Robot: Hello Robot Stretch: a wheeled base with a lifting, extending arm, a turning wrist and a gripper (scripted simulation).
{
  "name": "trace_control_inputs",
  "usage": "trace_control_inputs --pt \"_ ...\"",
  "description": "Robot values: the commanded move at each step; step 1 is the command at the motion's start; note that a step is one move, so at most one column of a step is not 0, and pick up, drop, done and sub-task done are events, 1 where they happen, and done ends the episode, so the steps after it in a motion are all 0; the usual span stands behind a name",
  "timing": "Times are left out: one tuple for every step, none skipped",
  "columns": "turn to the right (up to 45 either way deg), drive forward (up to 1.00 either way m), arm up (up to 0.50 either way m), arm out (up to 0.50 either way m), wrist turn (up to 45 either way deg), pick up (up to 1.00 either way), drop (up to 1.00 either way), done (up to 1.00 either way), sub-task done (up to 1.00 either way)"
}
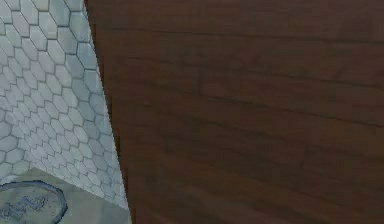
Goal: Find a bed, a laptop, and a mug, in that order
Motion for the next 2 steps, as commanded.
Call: trace_control_inputs --pt "-45.0 0.00 0.00 0.00 0.0 0.00 0.00 0.00 0.00" --pt "-15.0 0.00 0.00 0.00 0.0 0.00 0.00 0.00 0.00"
